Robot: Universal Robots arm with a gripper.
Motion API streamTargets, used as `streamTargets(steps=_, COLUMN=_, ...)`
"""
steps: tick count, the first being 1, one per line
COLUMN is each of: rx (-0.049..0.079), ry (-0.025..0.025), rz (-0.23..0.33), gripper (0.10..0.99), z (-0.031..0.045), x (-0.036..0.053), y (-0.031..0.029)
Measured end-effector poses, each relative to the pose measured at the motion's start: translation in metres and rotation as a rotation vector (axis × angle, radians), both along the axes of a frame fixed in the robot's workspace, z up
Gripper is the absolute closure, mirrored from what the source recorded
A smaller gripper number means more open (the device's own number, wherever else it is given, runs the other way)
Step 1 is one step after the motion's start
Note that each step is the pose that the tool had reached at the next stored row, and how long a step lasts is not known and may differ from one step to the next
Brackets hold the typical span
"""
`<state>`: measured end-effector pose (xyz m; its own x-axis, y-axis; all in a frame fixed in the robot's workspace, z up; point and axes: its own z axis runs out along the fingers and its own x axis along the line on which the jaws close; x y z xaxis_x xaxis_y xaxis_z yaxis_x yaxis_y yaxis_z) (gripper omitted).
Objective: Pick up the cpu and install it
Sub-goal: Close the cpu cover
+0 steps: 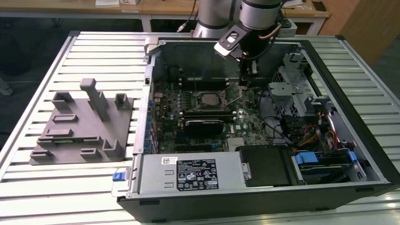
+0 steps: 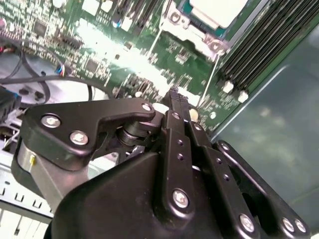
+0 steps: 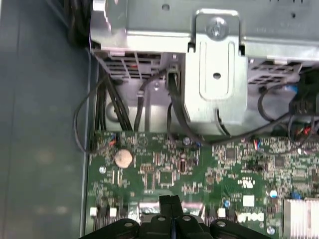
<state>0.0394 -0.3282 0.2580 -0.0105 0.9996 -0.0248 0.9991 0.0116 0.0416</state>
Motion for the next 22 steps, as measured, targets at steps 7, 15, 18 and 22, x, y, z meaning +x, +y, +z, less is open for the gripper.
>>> streamTargets(steps=7, rx=0.0, ry=0.0, rz=0.0, gripper=0.98, z=-0.0003, x=0.012, y=0.0004)
streamTargets(steps=15, rx=0.0, ry=0.0, rz=0.0, gripper=0.98, z=-0.0055, x=0.017, y=0.0004)
streamTargets(steps=18, rx=0.0, ry=0.0004, rz=0.0, gripper=0.98, z=-0.0088, x=0.0181, y=0.0003)
streamTargets(steps=22, rx=0.0, ry=0.0022, rz=0.0, gripper=0.98, z=-0.0142, x=0.0185, y=-0.0001)
